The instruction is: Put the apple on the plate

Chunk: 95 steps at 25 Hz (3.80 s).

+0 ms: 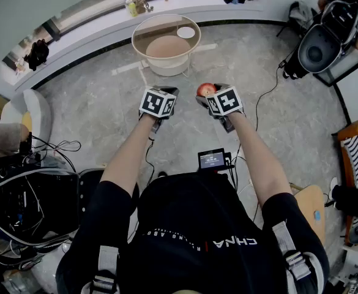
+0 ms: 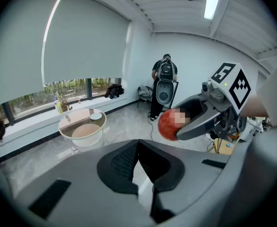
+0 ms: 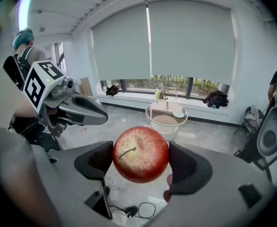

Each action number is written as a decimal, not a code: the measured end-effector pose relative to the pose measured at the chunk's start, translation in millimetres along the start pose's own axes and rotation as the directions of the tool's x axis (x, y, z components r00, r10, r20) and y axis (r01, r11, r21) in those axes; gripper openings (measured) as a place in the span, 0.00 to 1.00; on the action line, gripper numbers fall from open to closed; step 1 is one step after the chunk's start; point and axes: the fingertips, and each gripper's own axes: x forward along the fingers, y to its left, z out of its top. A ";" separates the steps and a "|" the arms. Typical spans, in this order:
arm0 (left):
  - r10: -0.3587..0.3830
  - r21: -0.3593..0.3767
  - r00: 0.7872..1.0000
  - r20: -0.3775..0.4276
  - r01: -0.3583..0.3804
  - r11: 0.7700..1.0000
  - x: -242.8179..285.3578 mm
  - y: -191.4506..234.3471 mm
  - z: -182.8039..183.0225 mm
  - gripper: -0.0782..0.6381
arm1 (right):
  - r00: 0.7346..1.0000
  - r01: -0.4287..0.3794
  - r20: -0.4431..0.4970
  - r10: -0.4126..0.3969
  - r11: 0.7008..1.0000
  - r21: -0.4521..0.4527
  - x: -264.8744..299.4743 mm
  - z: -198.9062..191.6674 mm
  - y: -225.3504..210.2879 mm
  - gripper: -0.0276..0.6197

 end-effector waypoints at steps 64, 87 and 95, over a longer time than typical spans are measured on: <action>-0.053 -0.009 0.996 -0.070 0.052 0.999 207.1 151.3 79.5 0.13 | 0.997 -0.078 0.014 0.076 0.981 0.179 169.5 83.2 -185.7 0.61; -0.116 -0.055 0.985 -0.125 0.110 0.992 309.0 365.3 160.1 0.13 | 0.998 -0.013 -0.061 0.025 0.982 0.190 328.5 249.7 -274.7 0.61; -0.048 -0.131 0.988 -0.145 0.029 0.991 387.8 428.3 240.6 0.13 | 0.998 -0.034 -0.045 0.041 0.989 0.142 392.1 324.8 -397.2 0.61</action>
